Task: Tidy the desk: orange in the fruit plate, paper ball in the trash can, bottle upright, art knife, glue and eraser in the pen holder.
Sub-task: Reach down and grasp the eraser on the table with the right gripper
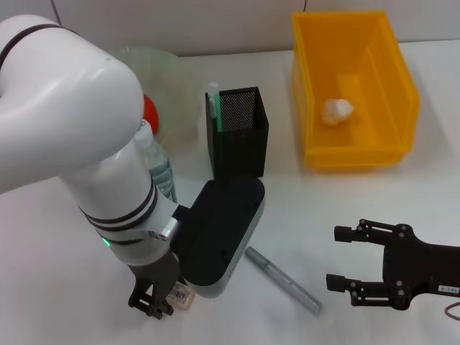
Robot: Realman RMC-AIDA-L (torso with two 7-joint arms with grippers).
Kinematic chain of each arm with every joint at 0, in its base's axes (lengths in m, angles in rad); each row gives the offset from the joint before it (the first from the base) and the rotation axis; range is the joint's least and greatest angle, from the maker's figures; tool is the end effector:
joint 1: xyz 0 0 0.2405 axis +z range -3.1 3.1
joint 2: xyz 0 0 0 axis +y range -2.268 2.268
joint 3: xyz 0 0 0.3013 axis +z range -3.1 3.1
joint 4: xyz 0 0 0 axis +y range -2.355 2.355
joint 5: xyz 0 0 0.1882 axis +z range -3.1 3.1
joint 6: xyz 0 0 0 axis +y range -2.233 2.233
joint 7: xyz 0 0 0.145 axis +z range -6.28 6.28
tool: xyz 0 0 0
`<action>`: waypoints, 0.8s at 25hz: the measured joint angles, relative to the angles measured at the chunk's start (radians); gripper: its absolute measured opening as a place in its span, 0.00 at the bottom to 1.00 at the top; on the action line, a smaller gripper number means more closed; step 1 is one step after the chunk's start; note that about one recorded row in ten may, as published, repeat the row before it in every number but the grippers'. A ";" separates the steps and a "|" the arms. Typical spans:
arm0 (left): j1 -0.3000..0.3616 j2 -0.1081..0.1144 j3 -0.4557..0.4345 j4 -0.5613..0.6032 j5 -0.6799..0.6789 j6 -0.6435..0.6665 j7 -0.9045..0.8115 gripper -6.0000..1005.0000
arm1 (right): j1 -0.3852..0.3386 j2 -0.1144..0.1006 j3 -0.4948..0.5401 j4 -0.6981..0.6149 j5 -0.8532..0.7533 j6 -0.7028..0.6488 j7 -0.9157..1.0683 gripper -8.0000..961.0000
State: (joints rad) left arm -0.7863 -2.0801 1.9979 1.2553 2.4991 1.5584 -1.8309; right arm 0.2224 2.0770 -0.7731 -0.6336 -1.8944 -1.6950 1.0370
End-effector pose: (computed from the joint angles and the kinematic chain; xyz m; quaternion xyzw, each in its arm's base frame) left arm -0.1747 0.3104 -0.1103 0.9002 -0.2670 -0.3283 0.1025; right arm 0.3424 0.2233 -0.0286 -0.9393 0.1693 0.2627 0.1417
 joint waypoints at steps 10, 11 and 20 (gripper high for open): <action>0.001 0.000 0.004 -0.002 0.000 -0.006 -0.001 0.42 | -0.002 0.000 0.000 0.000 0.000 0.000 0.000 0.82; 0.001 0.000 0.006 -0.002 0.001 -0.008 -0.001 0.41 | -0.002 0.000 0.000 0.000 0.000 0.000 0.000 0.82; 0.001 0.000 0.005 -0.005 0.004 -0.016 0.004 0.36 | 0.000 0.000 0.000 0.000 0.000 0.002 0.002 0.82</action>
State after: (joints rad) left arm -0.7853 -2.0801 2.0033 1.2499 2.5029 1.5422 -1.8266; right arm 0.2220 2.0770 -0.7731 -0.6335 -1.8944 -1.6926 1.0388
